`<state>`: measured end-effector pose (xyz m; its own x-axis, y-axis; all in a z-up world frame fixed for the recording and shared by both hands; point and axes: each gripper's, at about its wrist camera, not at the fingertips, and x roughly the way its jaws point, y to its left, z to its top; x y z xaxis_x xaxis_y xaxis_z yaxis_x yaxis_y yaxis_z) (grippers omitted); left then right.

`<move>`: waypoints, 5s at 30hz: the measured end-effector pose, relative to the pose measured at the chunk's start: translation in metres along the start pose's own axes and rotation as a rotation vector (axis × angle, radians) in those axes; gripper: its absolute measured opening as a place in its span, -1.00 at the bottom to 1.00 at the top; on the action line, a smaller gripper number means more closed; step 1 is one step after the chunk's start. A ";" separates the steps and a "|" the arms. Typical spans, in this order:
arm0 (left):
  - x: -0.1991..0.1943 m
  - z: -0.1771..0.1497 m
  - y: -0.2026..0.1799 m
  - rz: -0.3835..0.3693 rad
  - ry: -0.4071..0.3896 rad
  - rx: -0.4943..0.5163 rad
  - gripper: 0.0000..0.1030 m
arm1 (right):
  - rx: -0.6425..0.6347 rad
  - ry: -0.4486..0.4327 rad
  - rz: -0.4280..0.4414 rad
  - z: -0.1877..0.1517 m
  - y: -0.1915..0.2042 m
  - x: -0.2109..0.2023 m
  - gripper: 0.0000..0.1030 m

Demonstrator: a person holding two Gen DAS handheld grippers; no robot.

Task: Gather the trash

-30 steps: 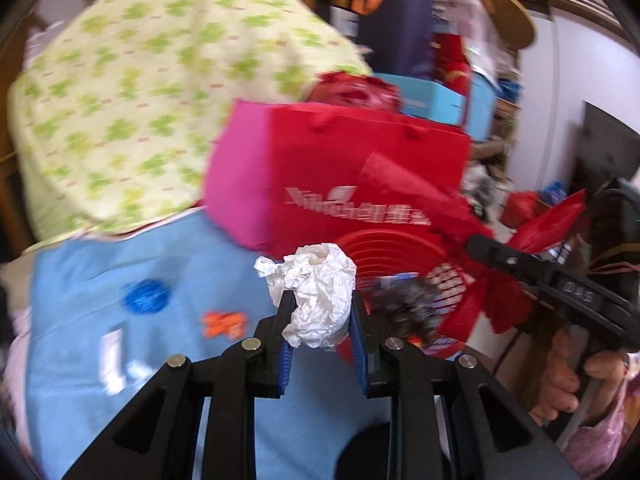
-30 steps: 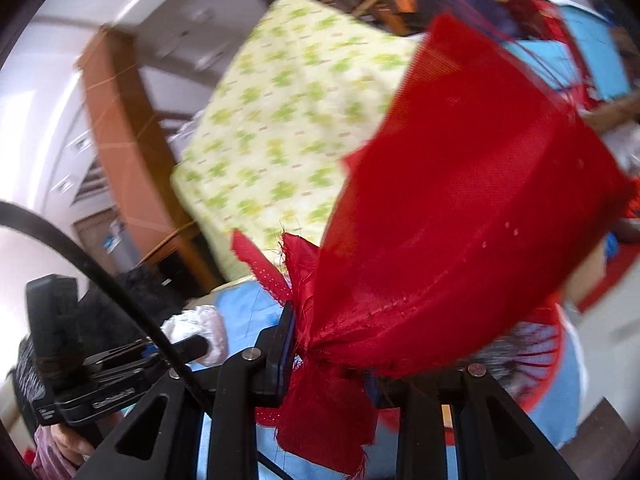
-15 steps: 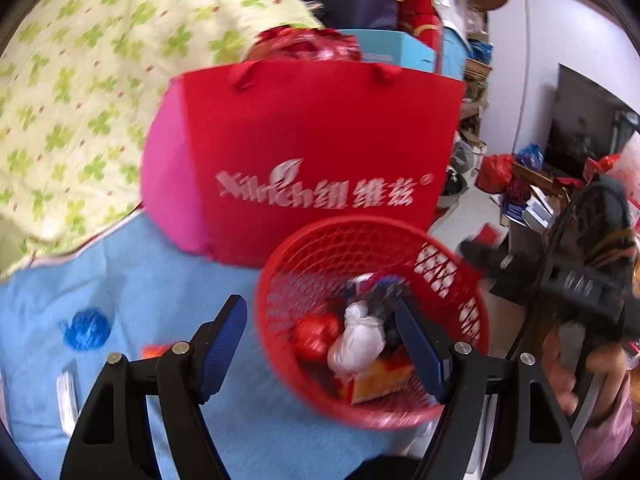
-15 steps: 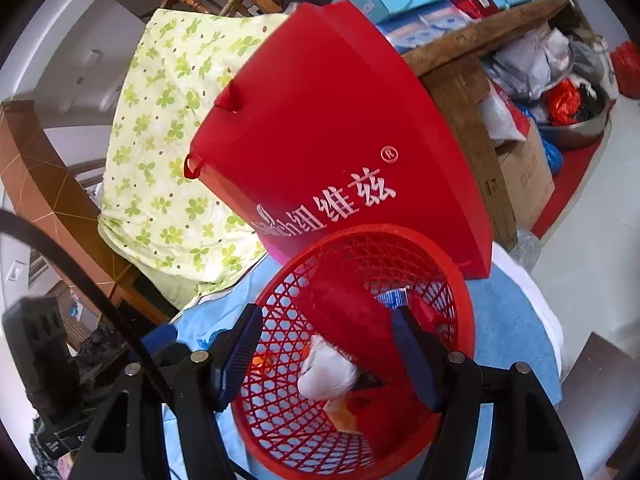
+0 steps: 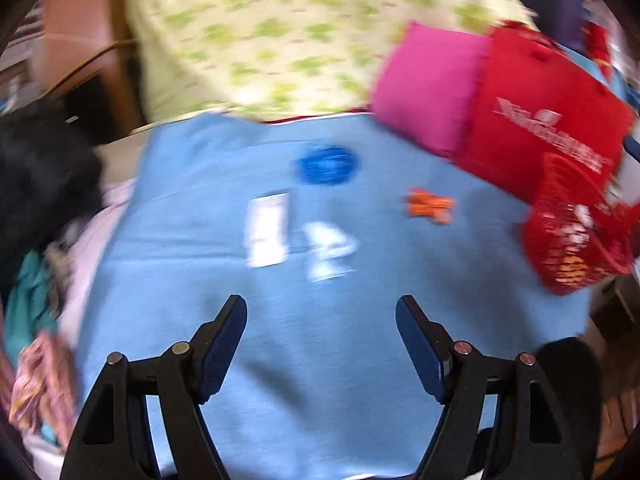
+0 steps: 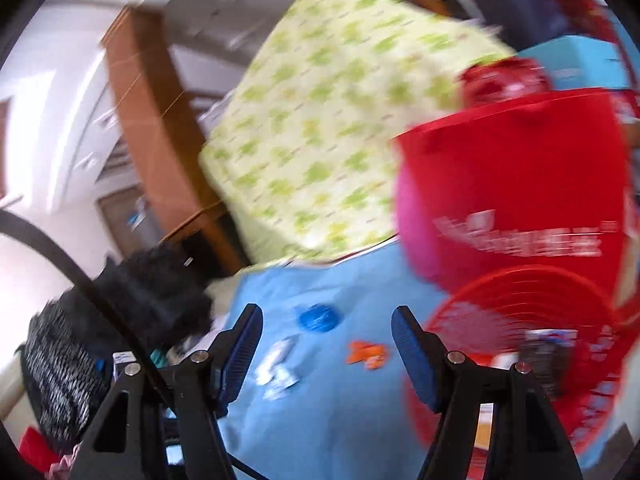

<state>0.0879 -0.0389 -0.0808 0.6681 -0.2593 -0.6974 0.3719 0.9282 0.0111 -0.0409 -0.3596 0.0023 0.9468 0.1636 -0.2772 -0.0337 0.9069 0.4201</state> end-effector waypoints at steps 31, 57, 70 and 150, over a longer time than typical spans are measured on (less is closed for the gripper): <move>0.189 0.037 -0.010 -0.256 0.248 -0.161 -0.51 | -0.094 0.591 -0.200 -0.096 -0.057 0.316 -0.40; -0.100 0.058 -0.056 0.070 -0.256 0.050 -0.51 | -0.216 0.134 0.001 -0.023 0.104 0.067 -0.47; -0.133 0.062 -0.080 0.086 -0.323 0.104 -0.51 | -0.262 0.035 -0.003 -0.012 0.115 0.009 -0.47; -0.123 0.059 -0.163 0.006 -0.274 0.260 -0.50 | -0.111 -0.046 -0.060 -0.012 0.048 -0.065 -0.47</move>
<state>-0.0168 -0.1741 0.0451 0.8052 -0.3486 -0.4798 0.4953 0.8402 0.2209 -0.1077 -0.3215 0.0298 0.9618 0.0923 -0.2578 -0.0095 0.9522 0.3053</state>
